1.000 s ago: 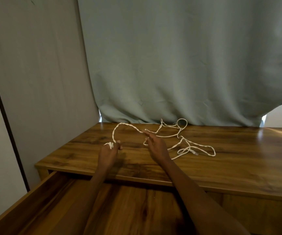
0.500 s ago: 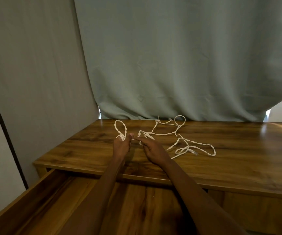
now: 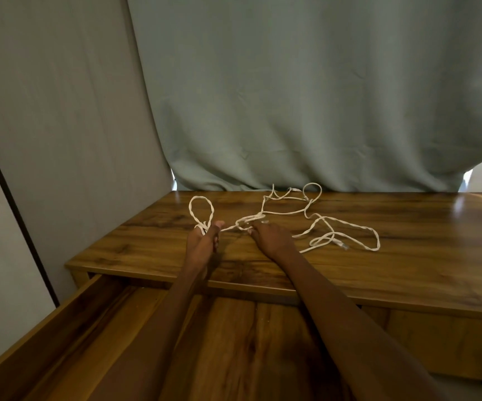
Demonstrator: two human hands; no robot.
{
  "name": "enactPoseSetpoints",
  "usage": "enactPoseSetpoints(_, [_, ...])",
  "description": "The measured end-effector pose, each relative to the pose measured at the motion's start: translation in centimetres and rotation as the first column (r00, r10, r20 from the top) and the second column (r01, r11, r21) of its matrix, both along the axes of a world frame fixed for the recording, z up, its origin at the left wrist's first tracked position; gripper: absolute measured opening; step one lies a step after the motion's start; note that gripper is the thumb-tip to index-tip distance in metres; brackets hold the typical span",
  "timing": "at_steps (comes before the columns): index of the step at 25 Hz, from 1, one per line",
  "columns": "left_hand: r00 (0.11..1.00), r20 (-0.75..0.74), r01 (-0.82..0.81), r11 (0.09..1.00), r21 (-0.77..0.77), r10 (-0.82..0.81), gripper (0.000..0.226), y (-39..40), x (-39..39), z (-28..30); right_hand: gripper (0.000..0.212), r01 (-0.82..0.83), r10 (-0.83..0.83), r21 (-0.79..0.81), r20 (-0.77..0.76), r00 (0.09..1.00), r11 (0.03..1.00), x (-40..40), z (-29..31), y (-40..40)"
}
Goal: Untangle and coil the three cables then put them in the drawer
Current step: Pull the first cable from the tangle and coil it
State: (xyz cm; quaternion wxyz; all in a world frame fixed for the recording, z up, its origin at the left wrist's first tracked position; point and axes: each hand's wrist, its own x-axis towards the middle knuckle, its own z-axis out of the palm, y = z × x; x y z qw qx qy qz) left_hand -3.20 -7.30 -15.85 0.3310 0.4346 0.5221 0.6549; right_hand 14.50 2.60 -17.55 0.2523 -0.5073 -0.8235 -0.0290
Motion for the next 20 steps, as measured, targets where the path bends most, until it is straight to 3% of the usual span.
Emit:
enactPoseSetpoints(4, [0.999,0.048,-0.011,1.000,0.003,0.011,0.029,-0.9,0.0,-0.1,0.034,0.102,-0.102,0.114,-0.008,0.995,0.988,0.3,0.3,0.9])
enactPoseSetpoints(9, [0.982,0.143,-0.130,0.991,0.015,0.127,0.024,-1.5,-2.1,0.5,0.040,0.311,-0.307,0.067,-0.064,0.949,0.948,2.2,0.0,3.6])
enactPoseSetpoints(20, [0.936,0.196,-0.306,0.951,0.049,0.292,0.018,-2.3,-6.3,0.5,0.034,0.491,-0.487,0.056,-0.073,0.870,0.869,3.8,-1.1,7.0])
